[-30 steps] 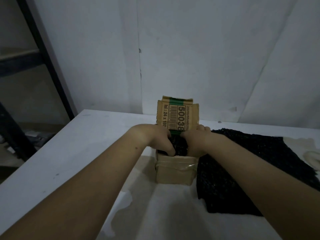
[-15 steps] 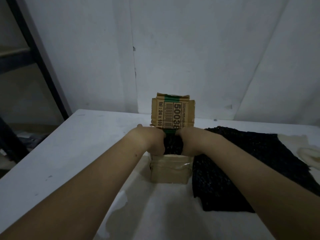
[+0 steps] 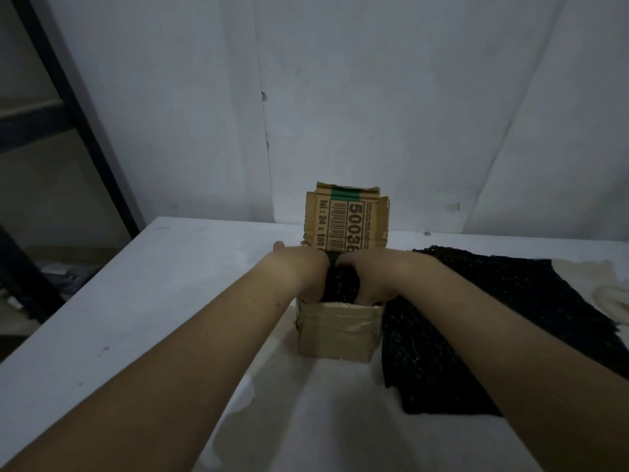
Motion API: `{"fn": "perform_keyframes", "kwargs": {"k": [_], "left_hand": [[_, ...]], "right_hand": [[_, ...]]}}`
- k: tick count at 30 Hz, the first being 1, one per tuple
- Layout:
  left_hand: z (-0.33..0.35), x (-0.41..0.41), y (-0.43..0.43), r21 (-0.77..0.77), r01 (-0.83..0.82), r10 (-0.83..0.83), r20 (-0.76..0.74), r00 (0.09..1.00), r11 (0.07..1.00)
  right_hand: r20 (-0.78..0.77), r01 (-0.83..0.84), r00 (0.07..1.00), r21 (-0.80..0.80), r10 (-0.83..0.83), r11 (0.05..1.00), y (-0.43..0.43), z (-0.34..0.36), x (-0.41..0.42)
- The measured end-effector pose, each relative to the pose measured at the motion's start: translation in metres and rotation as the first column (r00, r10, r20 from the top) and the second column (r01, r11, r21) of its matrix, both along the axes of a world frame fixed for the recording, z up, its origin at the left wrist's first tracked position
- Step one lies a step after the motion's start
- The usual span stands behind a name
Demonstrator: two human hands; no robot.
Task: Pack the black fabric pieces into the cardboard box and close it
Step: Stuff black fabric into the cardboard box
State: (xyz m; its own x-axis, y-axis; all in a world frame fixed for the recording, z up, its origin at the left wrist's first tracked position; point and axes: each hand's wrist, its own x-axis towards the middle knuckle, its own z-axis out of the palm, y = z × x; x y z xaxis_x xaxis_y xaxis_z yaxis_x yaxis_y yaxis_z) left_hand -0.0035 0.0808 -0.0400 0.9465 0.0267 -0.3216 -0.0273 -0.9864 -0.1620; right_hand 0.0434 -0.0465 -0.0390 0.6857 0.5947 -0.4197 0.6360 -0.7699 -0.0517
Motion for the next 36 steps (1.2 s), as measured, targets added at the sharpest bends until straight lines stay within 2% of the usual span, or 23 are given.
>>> {"fn": "perform_keyframes", "kwargs": {"k": [5, 7, 12, 15, 18, 20, 29, 32, 34, 36], "left_hand": [[0.006, -0.004, 0.008, -0.066, 0.016, -0.018, -0.026, 0.999, 0.998], [0.009, -0.007, 0.009, -0.101, 0.007, -0.007, -0.006, 1.0, 0.995], [0.015, -0.018, 0.013, -0.255, -0.028, 0.04, 0.042, 0.998, 0.966], [0.004, -0.028, 0.017, -0.286, -0.018, 0.033, 0.046, 0.998, 0.958], [-0.008, -0.04, 0.019, -0.4, 0.033, 0.029, 0.147, 0.989, 0.916], [-0.012, -0.044, 0.018, -0.402, 0.069, 0.015, 0.203, 0.979, 0.913], [-0.011, -0.046, 0.015, -0.358, 0.073, -0.001, 0.199, 0.98, 0.931], [-0.011, -0.05, 0.015, -0.364, 0.136, -0.023, 0.298, 0.954, 0.921], [-0.016, -0.054, 0.01, -0.382, 0.259, -0.052, 0.476, 0.878, 0.887], [-0.019, -0.06, -0.002, -0.383, 0.341, -0.031, 0.625, 0.78, 0.858]], "right_hand": [[0.052, 0.063, 0.997, -0.074, -0.06, 0.995, 0.009, -0.016, 0.005], [0.031, 0.061, 0.998, -0.053, -0.059, 0.997, 0.005, -0.015, 0.007], [-0.158, 0.085, 0.986, 0.244, -0.046, 0.966, -0.021, 0.008, 0.006], [-0.083, 0.097, 0.994, 0.331, -0.074, 0.938, -0.037, 0.012, 0.005], [0.036, 0.046, 0.997, 0.342, -0.062, 0.939, -0.044, 0.001, -0.001], [0.089, 0.022, 0.995, 0.329, -0.054, 0.944, -0.044, -0.007, -0.004], [0.082, 0.018, 0.995, 0.417, -0.058, 0.909, -0.051, -0.018, -0.003], [0.04, 0.045, 0.996, 0.594, -0.085, 0.803, -0.062, -0.018, -0.007], [0.042, 0.063, 0.989, 0.737, -0.139, 0.673, -0.078, -0.018, -0.011], [0.077, 0.056, 0.979, 0.786, -0.187, 0.616, -0.1, -0.023, -0.016]]}}
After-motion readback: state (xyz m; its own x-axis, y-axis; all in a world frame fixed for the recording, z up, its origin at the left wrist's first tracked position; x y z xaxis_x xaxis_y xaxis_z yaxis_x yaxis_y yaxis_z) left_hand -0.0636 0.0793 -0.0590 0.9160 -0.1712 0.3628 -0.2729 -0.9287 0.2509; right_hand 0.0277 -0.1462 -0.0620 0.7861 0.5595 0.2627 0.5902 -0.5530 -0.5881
